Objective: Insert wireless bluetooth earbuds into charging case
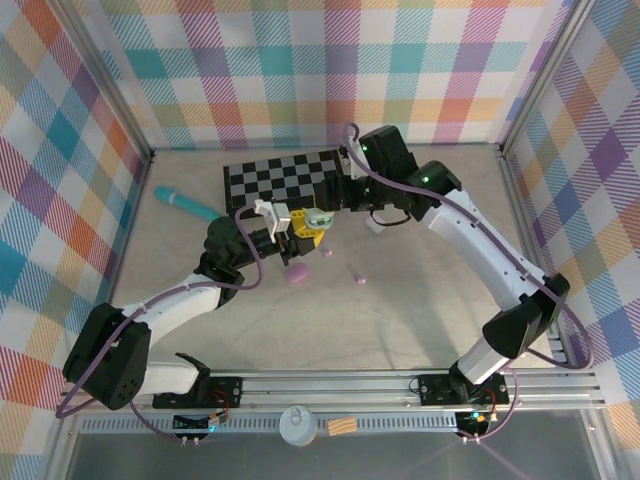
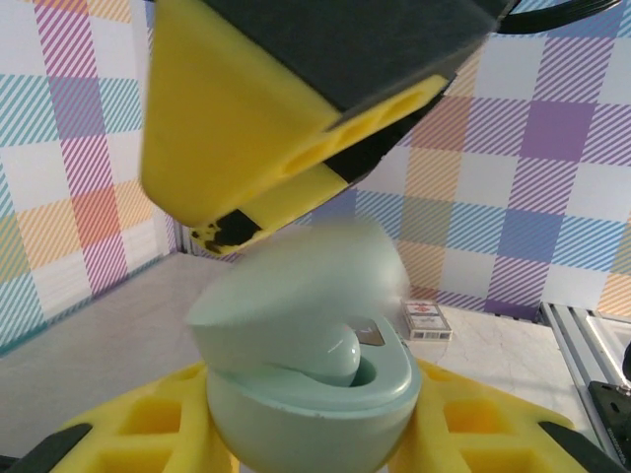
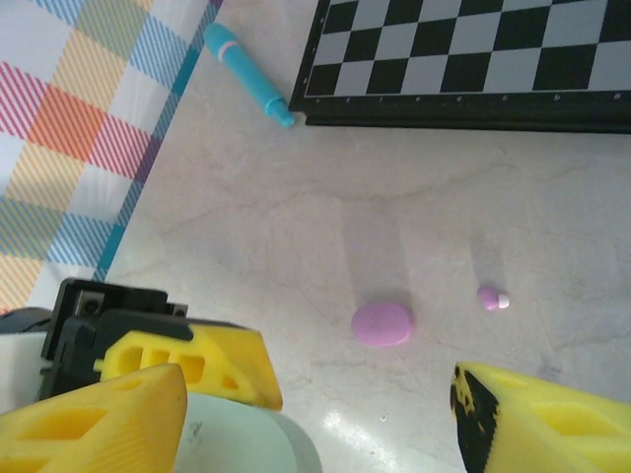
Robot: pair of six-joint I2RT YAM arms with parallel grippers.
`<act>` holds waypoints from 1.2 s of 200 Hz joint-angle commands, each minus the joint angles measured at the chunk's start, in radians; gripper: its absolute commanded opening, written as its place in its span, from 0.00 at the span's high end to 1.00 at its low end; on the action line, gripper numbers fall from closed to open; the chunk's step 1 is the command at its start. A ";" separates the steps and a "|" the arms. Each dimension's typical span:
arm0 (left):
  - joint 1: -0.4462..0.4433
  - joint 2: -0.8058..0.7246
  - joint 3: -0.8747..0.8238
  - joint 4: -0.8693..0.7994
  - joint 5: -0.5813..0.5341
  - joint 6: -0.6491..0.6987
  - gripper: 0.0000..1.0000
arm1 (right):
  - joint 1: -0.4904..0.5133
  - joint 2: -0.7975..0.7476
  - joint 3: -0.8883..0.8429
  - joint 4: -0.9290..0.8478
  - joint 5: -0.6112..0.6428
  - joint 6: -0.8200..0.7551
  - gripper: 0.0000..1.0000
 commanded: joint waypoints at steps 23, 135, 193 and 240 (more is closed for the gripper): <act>0.002 -0.019 -0.003 0.038 -0.005 0.004 0.64 | -0.028 -0.103 -0.079 0.084 -0.145 0.062 0.27; 0.004 0.007 0.037 0.080 -0.019 0.003 0.64 | -0.104 -0.200 -0.520 0.773 -0.632 0.642 0.30; 0.003 0.012 0.032 0.113 -0.016 -0.024 0.64 | -0.108 -0.194 -0.551 0.855 -0.650 0.706 0.44; 0.003 -0.001 0.028 0.113 -0.015 -0.029 0.64 | -0.110 -0.152 -0.565 0.933 -0.660 0.779 0.51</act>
